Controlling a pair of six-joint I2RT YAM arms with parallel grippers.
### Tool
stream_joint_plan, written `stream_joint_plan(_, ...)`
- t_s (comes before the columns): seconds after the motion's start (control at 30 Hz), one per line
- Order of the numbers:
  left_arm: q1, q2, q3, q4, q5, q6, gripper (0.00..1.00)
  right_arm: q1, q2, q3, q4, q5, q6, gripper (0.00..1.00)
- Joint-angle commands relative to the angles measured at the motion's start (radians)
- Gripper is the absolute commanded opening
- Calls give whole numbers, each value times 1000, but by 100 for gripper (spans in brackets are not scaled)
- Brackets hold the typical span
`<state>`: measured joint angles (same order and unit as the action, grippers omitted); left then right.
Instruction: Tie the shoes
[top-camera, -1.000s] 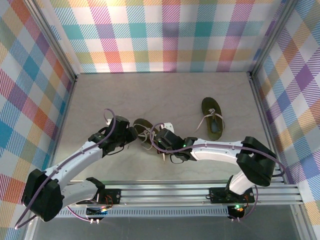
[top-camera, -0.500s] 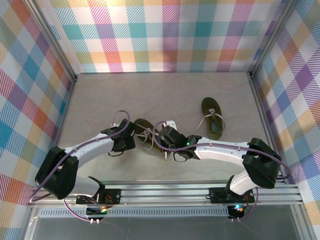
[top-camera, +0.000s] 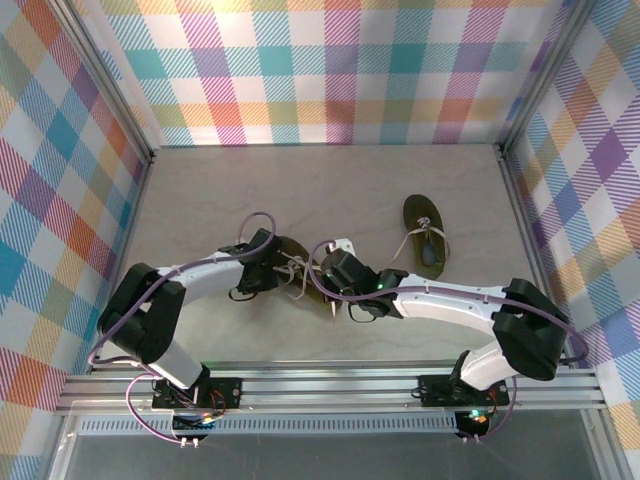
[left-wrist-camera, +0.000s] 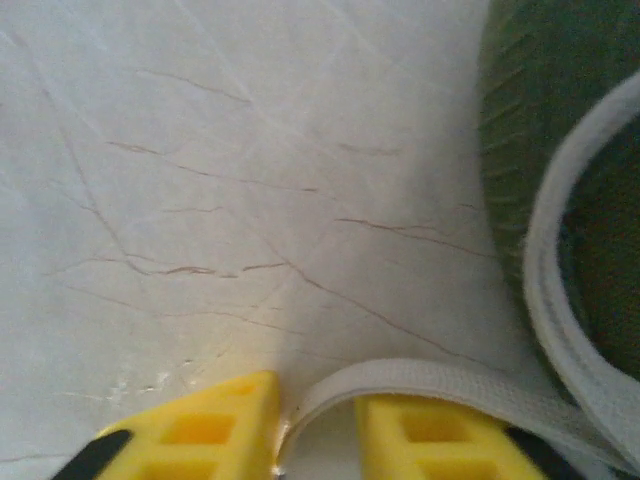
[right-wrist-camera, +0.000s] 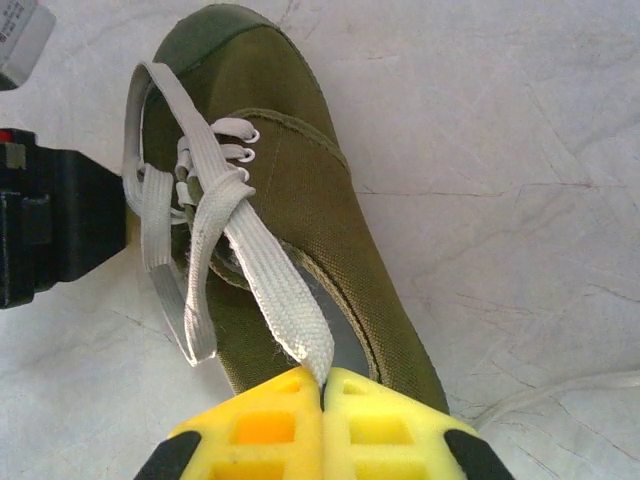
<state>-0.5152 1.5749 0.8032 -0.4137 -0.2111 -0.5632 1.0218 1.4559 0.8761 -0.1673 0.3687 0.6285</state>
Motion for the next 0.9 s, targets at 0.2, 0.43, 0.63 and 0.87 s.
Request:
stream_joint_plan(0.2, 39, -199, -2, -82, -154, -113, 0, -44, -74, 52, -214, 158, -47, 0)
stream_joint_plan(0.43, 147, -527, -74, -194, -205, -196, 0, -187, -141, 38, -340, 204, -18, 0)
stream_joint_plan(0.63, 248, -604, -92, -275, -172, -228, 0, -392, -224, 21, -440, 194, 40, 0)
stream_joint_plan(0.87, 246, -581, -173, -101, 65, -215, 0, -536, -298, -50, -311, -70, -46, 0)
